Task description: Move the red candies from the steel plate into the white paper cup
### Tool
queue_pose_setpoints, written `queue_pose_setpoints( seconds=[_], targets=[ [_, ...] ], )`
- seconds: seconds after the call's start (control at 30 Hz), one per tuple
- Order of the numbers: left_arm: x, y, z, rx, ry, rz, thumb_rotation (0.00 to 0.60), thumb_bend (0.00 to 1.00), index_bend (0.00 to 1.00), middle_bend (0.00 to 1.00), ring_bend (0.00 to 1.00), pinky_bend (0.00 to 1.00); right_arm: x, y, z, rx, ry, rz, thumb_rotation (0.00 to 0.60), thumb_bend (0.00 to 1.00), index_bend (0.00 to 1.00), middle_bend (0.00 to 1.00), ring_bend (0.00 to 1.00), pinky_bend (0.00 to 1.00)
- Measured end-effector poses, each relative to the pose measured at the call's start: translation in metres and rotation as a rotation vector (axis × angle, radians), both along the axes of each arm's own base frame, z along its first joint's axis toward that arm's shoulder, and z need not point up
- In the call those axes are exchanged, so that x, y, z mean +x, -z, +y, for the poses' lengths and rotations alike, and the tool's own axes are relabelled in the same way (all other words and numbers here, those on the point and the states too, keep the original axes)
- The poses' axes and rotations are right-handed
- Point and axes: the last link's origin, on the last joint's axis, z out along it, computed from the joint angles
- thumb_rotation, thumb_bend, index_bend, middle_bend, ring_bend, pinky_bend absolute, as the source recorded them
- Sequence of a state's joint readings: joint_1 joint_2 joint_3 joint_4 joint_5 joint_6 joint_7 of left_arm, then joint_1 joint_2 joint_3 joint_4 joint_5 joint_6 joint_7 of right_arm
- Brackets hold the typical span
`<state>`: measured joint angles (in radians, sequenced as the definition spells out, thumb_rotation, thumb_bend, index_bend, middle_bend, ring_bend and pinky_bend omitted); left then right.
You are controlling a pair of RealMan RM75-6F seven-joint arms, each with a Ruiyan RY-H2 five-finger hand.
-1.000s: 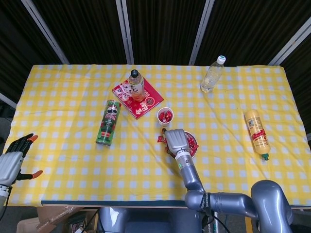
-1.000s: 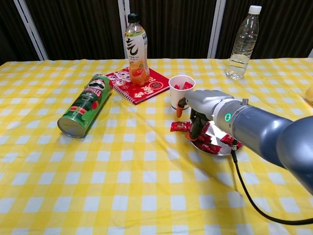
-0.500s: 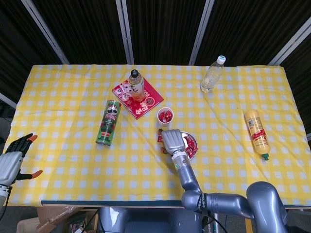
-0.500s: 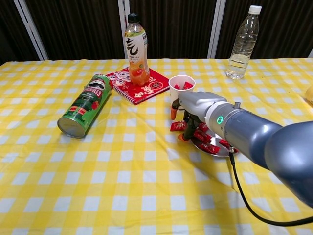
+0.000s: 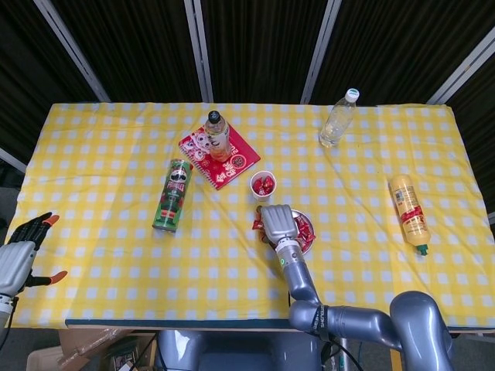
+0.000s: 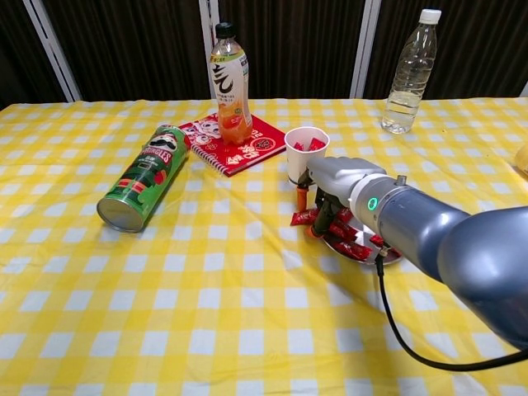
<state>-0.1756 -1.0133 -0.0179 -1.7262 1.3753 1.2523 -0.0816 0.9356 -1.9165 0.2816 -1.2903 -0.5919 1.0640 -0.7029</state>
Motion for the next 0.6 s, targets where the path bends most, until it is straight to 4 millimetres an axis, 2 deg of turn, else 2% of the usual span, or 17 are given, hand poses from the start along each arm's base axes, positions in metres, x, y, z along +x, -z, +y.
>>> queue_pose_setpoints(
  seconds=[0.1, 0.2, 0.47, 0.6],
  targets=[
    [0.0, 0.0, 0.0, 0.0, 0.0, 0.001, 0.6, 0.03, 0.0, 0.0, 0.0, 0.0, 0.001, 0.001, 0.001, 0.003, -0.003, -0.008, 0.6, 0.52, 0.56, 0.82, 0.91, 0.92],
    [0.0, 0.0, 0.0, -0.001, 0.001, -0.001, 0.6, 0.03, 0.0, 0.0, 0.0, 0.0, 0.002, 0.001, 0.002, 0.005, -0.005, -0.017, 0.6, 0.56, 0.58, 0.82, 0.91, 0.92],
    [0.0, 0.0, 0.0, 0.001, 0.004, -0.001, 0.6, 0.03, 0.0, 0.0, 0.0, 0.0, 0.012, -0.005, 0.012, 0.011, -0.038, -0.054, 0.6, 0.57, 0.59, 0.82, 0.91, 0.92],
    [0.0, 0.0, 0.0, 0.001, 0.006, 0.001, 0.6, 0.03, 0.0, 0.0, 0.0, 0.0, 0.021, -0.017, 0.02, 0.009, -0.071, -0.088, 0.6, 0.57, 0.59, 0.82, 0.91, 0.92]
  ],
)
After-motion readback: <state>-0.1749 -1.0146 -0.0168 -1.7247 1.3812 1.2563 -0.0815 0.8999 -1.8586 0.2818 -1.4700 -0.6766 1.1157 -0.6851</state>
